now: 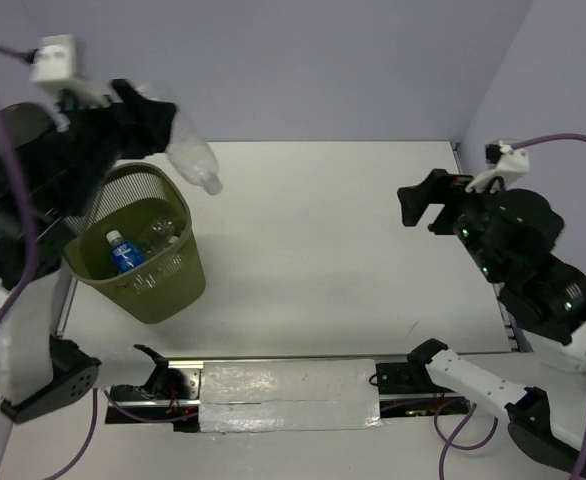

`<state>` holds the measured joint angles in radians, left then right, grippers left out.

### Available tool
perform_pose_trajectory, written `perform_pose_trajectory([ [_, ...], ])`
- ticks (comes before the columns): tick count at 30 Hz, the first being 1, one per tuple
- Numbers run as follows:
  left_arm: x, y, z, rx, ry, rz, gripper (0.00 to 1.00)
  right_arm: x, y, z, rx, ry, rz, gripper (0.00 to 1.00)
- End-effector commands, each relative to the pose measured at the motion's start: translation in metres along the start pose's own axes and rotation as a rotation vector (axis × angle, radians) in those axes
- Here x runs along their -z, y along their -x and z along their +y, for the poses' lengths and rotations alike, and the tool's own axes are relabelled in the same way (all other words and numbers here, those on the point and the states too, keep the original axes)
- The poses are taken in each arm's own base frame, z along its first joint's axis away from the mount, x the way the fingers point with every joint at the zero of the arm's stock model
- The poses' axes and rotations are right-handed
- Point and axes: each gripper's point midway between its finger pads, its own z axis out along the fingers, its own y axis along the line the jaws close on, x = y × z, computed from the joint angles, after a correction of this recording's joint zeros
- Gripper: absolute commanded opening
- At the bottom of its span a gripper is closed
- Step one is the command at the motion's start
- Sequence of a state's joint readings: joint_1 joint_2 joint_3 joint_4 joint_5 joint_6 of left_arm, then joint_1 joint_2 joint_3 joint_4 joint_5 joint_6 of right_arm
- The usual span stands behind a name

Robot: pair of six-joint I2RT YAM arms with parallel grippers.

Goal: Put the plastic bottles in the bin

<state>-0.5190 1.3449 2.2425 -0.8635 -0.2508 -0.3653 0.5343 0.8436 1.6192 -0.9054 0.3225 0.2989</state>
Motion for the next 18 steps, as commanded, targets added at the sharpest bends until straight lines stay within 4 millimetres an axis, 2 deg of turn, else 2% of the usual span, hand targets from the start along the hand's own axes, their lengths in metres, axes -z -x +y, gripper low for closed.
perform_pose_trajectory([
  [1,0.049,0.059,0.042,-0.028,0.197,-0.233,0.03,-0.028,-0.012,-0.004,-0.007,-0.069,0.024,1.00],
  [2,0.067,0.070,0.052,-0.018,0.238,-0.279,0.03,-0.031,-0.015,-0.003,-0.004,-0.069,0.032,1.00],
  [4,0.079,0.071,0.063,-0.043,0.284,-0.291,0.03,-0.034,-0.016,-0.002,-0.009,-0.066,0.030,1.00],
  [5,0.090,0.074,0.075,-0.039,0.344,-0.307,0.03,-0.036,-0.018,-0.002,-0.010,-0.068,0.035,1.00],
  [8,0.106,0.067,0.099,-0.052,0.467,-0.304,0.03,-0.043,-0.025,0.002,-0.016,-0.054,0.051,1.00],
  [9,0.100,0.053,0.106,-0.079,0.506,-0.267,0.03,-0.044,-0.027,0.004,-0.017,-0.047,0.055,1.00],
  [11,0.109,0.042,0.122,-0.088,0.586,-0.256,0.03,-0.049,-0.036,0.005,-0.020,-0.042,0.080,1.00],
  [12,0.102,0.025,0.127,-0.100,0.613,-0.216,0.03,-0.051,-0.037,0.005,-0.023,-0.045,0.080,1.00],
  [13,0.106,0.018,0.132,-0.101,0.633,-0.206,0.03,-0.053,-0.042,0.005,-0.022,-0.045,0.092,1.00],
  [14,0.100,0.000,0.139,-0.119,0.678,-0.166,0.03,-0.054,-0.044,0.007,-0.023,-0.038,0.099,1.00],
  [16,0.105,-0.013,0.149,-0.119,0.716,-0.159,0.04,-0.058,-0.048,0.008,-0.022,-0.034,0.114,1.00],
  [17,0.100,-0.029,0.152,-0.127,0.731,-0.131,0.05,-0.059,-0.050,0.009,-0.022,-0.031,0.126,1.00],
  [18,0.101,-0.035,0.154,-0.123,0.735,-0.126,0.06,-0.059,-0.049,0.011,-0.024,-0.027,0.129,1.00],
])
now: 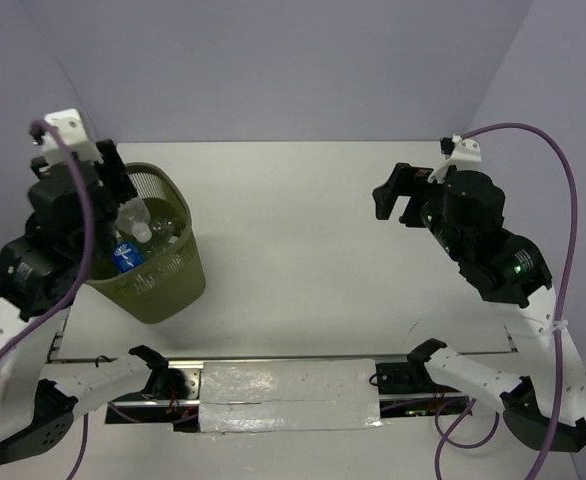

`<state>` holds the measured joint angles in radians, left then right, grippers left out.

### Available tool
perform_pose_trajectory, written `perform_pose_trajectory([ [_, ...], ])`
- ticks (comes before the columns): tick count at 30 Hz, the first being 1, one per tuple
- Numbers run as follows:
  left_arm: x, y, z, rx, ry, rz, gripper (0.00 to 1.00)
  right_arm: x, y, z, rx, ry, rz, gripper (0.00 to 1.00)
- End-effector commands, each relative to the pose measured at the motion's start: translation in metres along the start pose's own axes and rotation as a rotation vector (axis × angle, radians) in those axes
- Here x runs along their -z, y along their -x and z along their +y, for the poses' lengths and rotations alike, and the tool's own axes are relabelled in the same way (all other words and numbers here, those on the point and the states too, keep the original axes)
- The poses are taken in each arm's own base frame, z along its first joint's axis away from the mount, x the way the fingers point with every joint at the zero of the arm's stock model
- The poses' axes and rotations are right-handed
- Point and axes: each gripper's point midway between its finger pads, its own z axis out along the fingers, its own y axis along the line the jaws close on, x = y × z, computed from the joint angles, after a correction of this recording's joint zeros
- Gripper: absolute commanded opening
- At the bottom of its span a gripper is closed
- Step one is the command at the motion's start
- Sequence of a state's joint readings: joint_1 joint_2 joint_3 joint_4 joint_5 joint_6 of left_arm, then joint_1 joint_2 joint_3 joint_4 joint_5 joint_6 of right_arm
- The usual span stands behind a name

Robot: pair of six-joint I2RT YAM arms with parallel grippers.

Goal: Put the plastic bottles in the bin

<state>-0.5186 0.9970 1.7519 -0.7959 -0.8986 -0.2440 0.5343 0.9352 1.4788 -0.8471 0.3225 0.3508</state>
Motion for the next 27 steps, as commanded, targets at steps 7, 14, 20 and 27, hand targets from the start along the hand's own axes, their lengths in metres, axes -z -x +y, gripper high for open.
perform_pose_trajectory([
  [7,0.005,-0.033,0.022,0.039,0.092,0.043,0.99,-0.004,0.000,0.007,-0.041,0.023,-0.004,1.00],
  [14,-0.001,0.021,-0.016,0.089,-0.056,-0.029,0.99,-0.004,0.000,0.002,-0.048,-0.001,-0.009,1.00],
  [20,-0.027,0.012,-0.119,0.019,-0.361,0.099,0.99,-0.017,-0.026,-0.037,-0.107,-0.211,0.071,1.00],
  [27,-0.043,-0.056,-0.186,-0.014,-0.532,0.303,0.99,-0.039,-0.078,-0.044,-0.191,-0.209,0.193,1.00],
])
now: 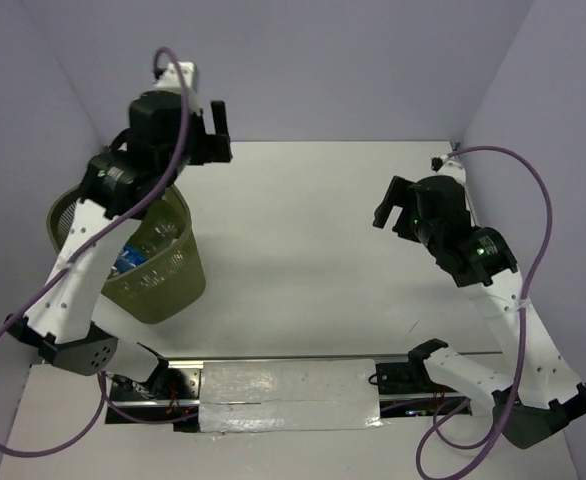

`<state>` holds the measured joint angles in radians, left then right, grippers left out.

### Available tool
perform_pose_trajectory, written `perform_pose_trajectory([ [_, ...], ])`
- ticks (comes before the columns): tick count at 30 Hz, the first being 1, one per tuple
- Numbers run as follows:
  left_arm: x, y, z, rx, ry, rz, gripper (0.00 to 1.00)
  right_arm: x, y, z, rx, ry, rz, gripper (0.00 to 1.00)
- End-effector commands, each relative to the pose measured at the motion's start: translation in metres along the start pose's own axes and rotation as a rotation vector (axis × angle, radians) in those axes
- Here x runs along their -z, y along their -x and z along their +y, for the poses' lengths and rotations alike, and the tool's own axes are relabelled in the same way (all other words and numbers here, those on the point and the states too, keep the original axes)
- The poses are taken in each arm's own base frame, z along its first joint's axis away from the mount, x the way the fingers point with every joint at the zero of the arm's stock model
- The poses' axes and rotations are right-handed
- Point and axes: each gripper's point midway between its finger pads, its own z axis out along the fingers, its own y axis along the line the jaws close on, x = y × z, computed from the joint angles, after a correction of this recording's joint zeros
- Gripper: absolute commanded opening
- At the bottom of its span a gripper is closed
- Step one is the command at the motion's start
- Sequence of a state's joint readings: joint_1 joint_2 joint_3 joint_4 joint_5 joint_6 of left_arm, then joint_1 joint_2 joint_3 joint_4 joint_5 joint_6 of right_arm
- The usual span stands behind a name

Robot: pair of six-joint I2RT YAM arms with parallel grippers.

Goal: Put the plastic bottles in the bin

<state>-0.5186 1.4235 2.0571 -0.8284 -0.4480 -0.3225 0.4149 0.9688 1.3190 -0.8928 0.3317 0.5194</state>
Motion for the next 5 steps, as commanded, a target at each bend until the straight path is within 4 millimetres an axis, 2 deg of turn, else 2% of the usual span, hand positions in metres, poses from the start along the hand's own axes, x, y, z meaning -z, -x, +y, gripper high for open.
perform_pose_trajectory([
  [1,-0.003,-0.025,-0.027,0.018,-0.143,0.071,0.99,-0.012,-0.024,-0.002,-0.049,0.001,0.057,1.00],
  [2,-0.007,-0.033,-0.028,0.020,-0.146,0.088,0.99,-0.015,-0.027,-0.004,-0.052,-0.009,0.061,1.00],
  [5,-0.010,-0.037,-0.033,0.021,-0.168,0.102,0.99,-0.025,-0.040,-0.011,-0.045,-0.038,0.092,1.00],
])
